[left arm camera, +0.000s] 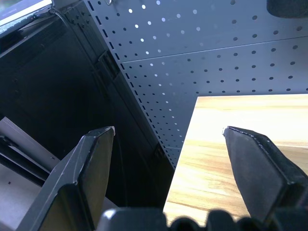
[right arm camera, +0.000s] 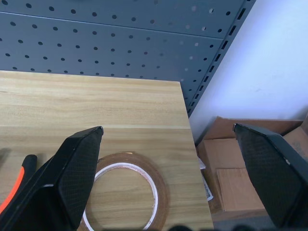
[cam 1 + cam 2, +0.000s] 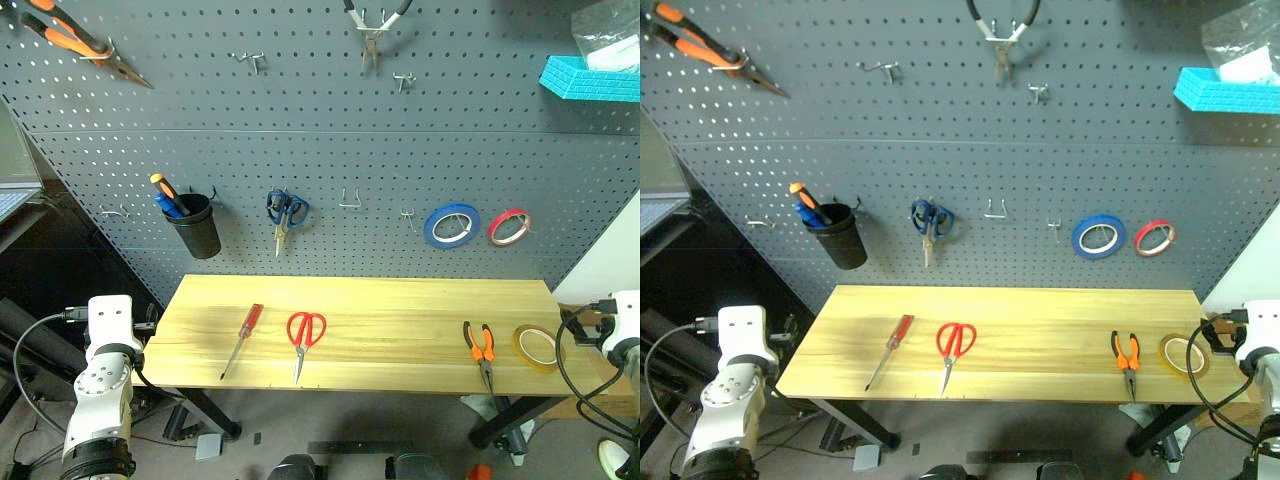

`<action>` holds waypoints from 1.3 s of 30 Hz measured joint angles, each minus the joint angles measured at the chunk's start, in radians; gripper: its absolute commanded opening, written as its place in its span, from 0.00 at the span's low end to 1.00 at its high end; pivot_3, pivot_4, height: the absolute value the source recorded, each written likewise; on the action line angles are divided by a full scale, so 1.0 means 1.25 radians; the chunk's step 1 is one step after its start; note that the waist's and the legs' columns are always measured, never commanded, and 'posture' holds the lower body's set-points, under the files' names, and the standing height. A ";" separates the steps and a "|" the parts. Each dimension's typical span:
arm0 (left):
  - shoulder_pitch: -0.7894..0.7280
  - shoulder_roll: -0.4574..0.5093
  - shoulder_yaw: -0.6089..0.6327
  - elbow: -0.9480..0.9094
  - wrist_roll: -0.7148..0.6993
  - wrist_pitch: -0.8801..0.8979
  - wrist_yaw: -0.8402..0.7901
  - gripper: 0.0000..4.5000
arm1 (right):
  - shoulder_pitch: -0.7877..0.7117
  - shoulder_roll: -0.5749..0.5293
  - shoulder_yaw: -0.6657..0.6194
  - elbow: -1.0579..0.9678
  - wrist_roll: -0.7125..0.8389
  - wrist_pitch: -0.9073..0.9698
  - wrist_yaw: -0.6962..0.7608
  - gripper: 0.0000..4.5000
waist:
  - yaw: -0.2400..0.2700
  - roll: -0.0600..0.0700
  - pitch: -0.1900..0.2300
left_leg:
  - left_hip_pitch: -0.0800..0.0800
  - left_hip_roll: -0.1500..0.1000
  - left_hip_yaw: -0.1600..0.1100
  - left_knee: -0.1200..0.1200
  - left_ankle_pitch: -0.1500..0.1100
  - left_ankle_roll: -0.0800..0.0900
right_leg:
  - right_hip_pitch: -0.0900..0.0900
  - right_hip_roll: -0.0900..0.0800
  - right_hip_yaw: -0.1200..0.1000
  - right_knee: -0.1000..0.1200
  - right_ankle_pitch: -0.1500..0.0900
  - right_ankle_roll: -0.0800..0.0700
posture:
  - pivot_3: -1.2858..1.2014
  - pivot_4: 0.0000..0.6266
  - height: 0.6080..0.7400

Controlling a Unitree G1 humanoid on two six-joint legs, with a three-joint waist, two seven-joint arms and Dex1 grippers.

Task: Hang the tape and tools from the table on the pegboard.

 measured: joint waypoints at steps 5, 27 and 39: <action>0.001 0.000 0.000 0.000 0.004 0.001 0.002 0.86 | -0.005 0.000 0.000 0.000 0.001 -0.004 0.003 1.00 | 0.000 0.000 0.000 | 0.000 0.000 0.000 0.000 0.000 0.000 | 0.000 0.000 0.000 0.000 0.000 0.000 | 0.50 0.00 1.00; 0.019 -0.098 0.003 -0.251 -0.101 0.294 0.002 0.86 | 0.046 0.034 0.048 -0.177 0.002 0.171 0.037 1.00 | 0.009 -0.004 0.023 | -0.001 0.000 -0.002 0.001 0.000 0.000 | 0.000 0.000 0.001 0.001 0.000 0.000 | 0.49 0.18 1.00; -0.093 -0.091 -0.253 -0.461 -0.097 0.408 -0.161 0.86 | 0.117 0.055 0.081 -0.418 0.001 0.327 0.037 1.00 | 0.007 -0.006 0.106 | -0.009 0.000 0.003 0.001 -0.001 0.001 | -0.008 0.000 0.002 0.000 0.001 -0.002 | 0.46 0.39 1.00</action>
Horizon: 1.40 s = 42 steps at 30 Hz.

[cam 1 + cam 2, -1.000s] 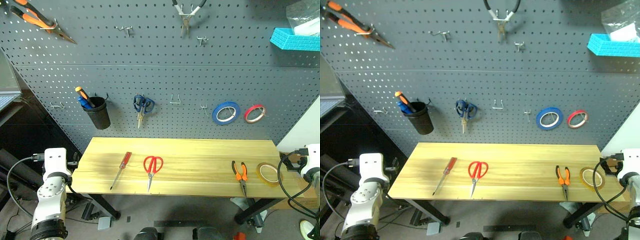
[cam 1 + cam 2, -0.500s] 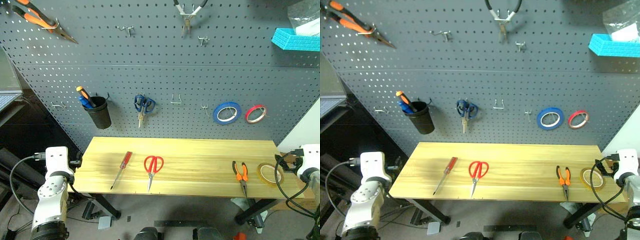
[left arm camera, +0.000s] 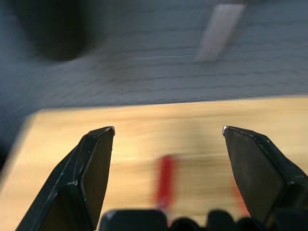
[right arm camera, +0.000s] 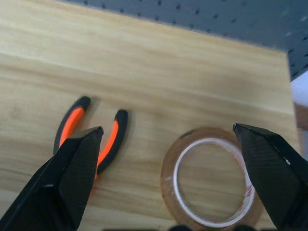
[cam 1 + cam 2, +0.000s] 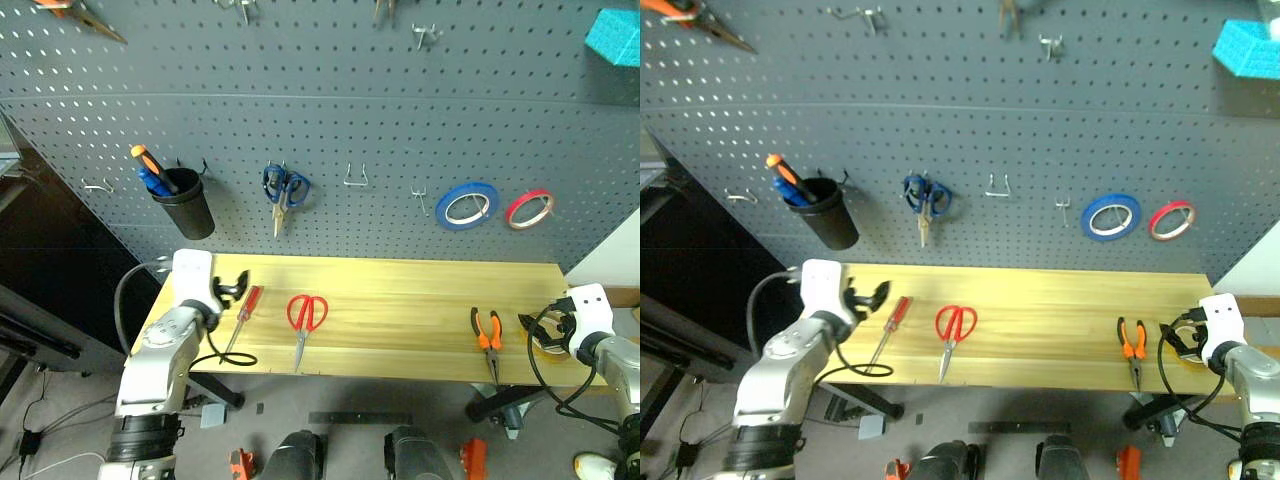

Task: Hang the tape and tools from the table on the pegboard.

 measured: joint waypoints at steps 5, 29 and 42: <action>-0.049 0.009 -0.163 -0.026 0.044 -0.072 -0.138 0.86 | -0.089 -0.007 0.044 0.080 -0.008 0.082 0.032 1.00 | -0.006 0.000 0.031 | -0.004 0.000 0.002 0.000 0.000 0.001 | -0.004 0.000 0.001 0.000 0.002 -0.003 | 0.46 0.43 1.00; -0.184 0.033 -0.312 -0.090 -0.013 -0.072 -0.501 0.87 | -0.402 -0.034 0.177 0.586 -0.166 0.014 0.078 0.49 | -0.021 -0.008 0.067 | -0.010 0.000 0.008 0.001 -0.002 0.004 | -0.012 -0.001 0.003 0.001 0.003 -0.002 | 0.48 0.45 1.00; -0.157 0.067 -0.303 -0.108 -0.010 -0.082 -0.513 0.87 | -0.367 -0.013 0.249 0.558 -0.251 -0.085 0.024 0.02 | -0.020 -0.018 0.065 | -0.010 0.001 0.007 0.004 -0.002 0.004 | -0.011 -0.001 0.003 0.000 0.004 -0.001 | 0.47 0.42 1.00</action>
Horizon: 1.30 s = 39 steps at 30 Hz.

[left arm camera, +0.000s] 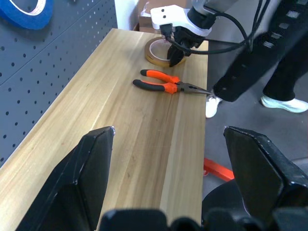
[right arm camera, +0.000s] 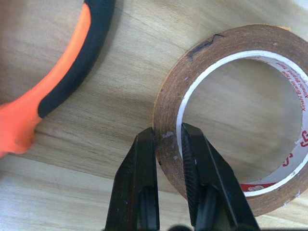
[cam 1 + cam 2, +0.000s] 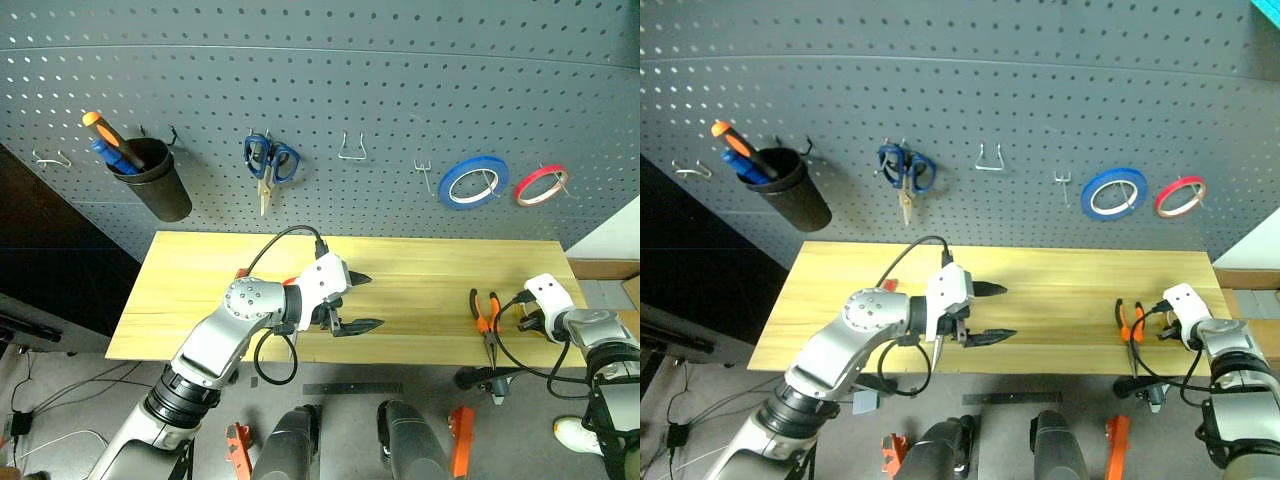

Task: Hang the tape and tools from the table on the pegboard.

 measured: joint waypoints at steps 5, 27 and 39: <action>0.004 0.004 0.030 0.000 -0.005 0.000 0.007 0.87 | 0.054 -0.014 -0.015 -0.081 0.009 -0.004 -0.001 0.02 | 0.001 0.001 0.000 | -0.001 0.000 0.000 0.000 0.000 0.000 | -0.001 0.000 0.000 0.000 0.000 0.000 | 0.47 0.41 1.00; 0.048 -0.007 0.168 -0.010 -0.045 -0.033 0.070 0.87 | 0.451 0.144 0.053 -1.536 -0.098 0.384 -0.230 0.02 | -0.008 0.012 0.003 | -0.003 0.001 0.001 0.002 0.000 -0.001 | -0.006 0.001 0.002 0.001 0.000 0.006 | 0.44 0.40 1.00; 0.066 -0.005 0.207 -0.028 -0.069 -0.032 0.103 0.87 | 0.192 0.222 0.114 -1.185 -0.125 0.187 -0.245 0.02 | -0.009 0.012 0.002 | -0.003 0.001 0.001 0.001 0.001 -0.002 | -0.006 0.001 0.001 0.001 0.003 0.000 | 0.46 0.36 1.00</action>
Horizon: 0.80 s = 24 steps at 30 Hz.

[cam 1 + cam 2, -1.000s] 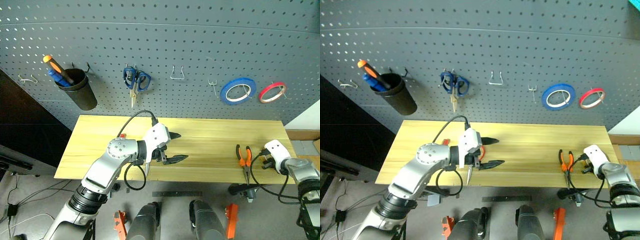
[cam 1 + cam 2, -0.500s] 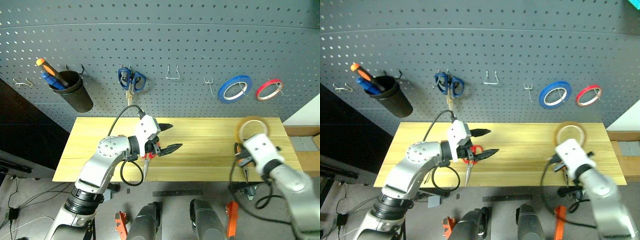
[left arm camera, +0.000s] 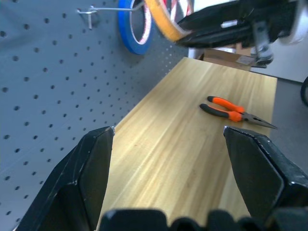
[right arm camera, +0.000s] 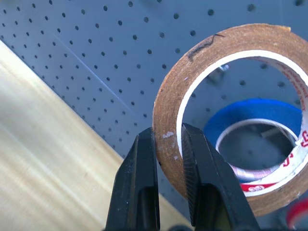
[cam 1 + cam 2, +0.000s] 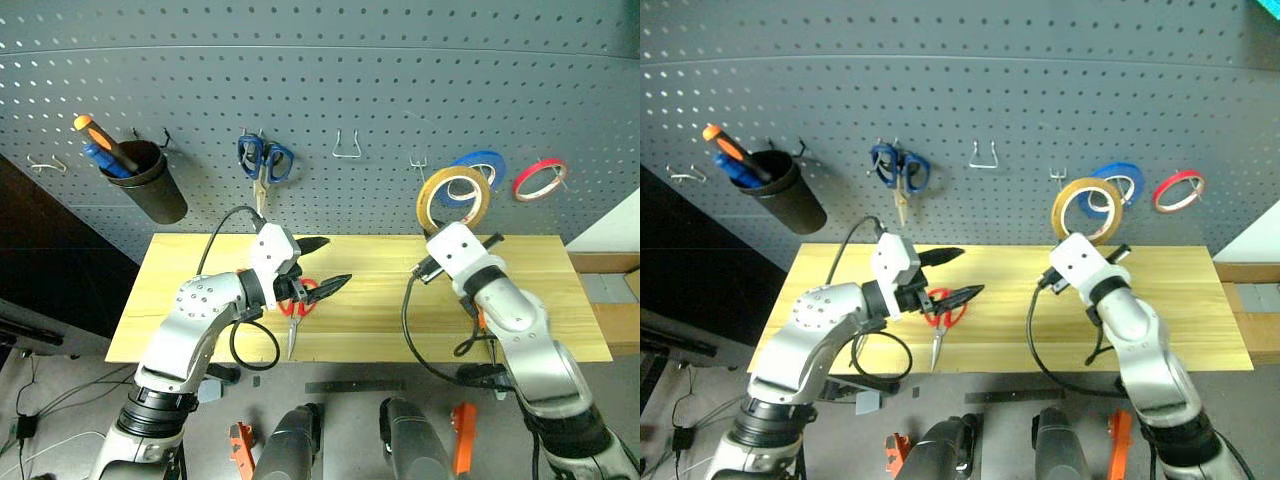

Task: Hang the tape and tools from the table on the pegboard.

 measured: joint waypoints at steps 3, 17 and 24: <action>0.002 0.002 0.002 0.000 0.000 0.000 0.002 0.87 | -0.067 0.022 0.006 0.098 -0.002 -0.057 -0.015 0.02 | 0.000 0.000 0.000 | 0.000 0.000 0.000 -0.001 0.001 -0.001 | 0.000 0.000 0.000 0.001 0.000 -0.001 | 0.46 0.36 1.00; -0.007 0.001 -0.003 0.002 0.006 -0.010 0.014 0.87 | 0.028 0.046 0.021 0.129 -0.007 -0.127 -0.007 0.60 | 0.006 0.000 0.000 | 0.000 0.000 0.000 -0.001 0.001 -0.002 | -0.001 0.000 0.000 0.001 0.001 -0.001 | 0.46 0.36 1.00; -0.015 0.007 -0.022 0.020 0.032 -0.038 0.008 0.87 | 0.258 0.067 -0.029 -0.066 0.014 0.011 0.013 0.99 | 0.007 0.000 0.000 | 0.000 0.000 -0.001 -0.001 0.000 0.000 | -0.001 0.000 0.000 0.001 0.001 -0.001 | 0.45 0.38 1.00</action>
